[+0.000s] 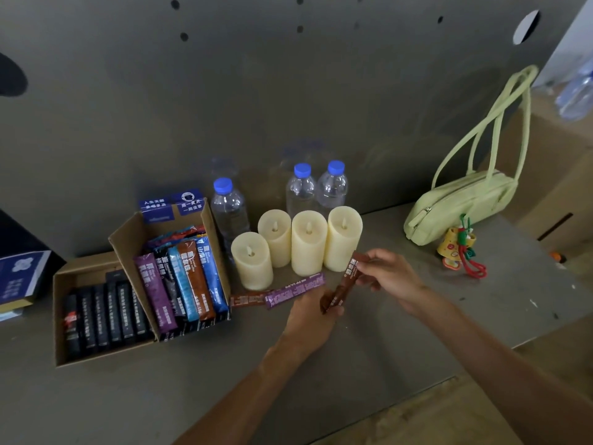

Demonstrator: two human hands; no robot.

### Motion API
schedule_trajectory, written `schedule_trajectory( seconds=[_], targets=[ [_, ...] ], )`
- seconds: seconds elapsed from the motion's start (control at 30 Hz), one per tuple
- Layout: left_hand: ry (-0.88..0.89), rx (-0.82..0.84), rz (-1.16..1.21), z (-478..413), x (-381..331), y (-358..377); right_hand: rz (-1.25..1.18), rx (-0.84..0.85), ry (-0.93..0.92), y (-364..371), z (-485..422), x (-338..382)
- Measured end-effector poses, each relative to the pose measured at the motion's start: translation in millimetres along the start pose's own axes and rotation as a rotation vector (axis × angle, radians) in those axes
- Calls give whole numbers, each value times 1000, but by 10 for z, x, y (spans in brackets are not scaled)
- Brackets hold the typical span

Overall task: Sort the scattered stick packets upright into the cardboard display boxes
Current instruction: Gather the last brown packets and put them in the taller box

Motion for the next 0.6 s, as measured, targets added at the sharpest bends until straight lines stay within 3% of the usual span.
schedule_trajectory(
  seconds=[0.1, 0.37, 0.6],
  targets=[
    [-4, -18, 91, 98, -1, -140, 10, 64, -74, 143, 108, 247],
    [-8, -261, 259, 472, 304, -874, 125, 327, -215, 1081, 345, 709],
    [-58, -468, 275, 875, 768, -1490, 232, 376, -316, 1939, 409, 949]
  ],
)
Point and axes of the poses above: each hand's wrist, its own z-axis away from the middle knuckle, its own y-axis out of the palm, x = y × z, the point moved 6 cm from there along -z, towards the middle knuckle, and after that the axes turned 2 degrees about -y, right-handed, at the moved point
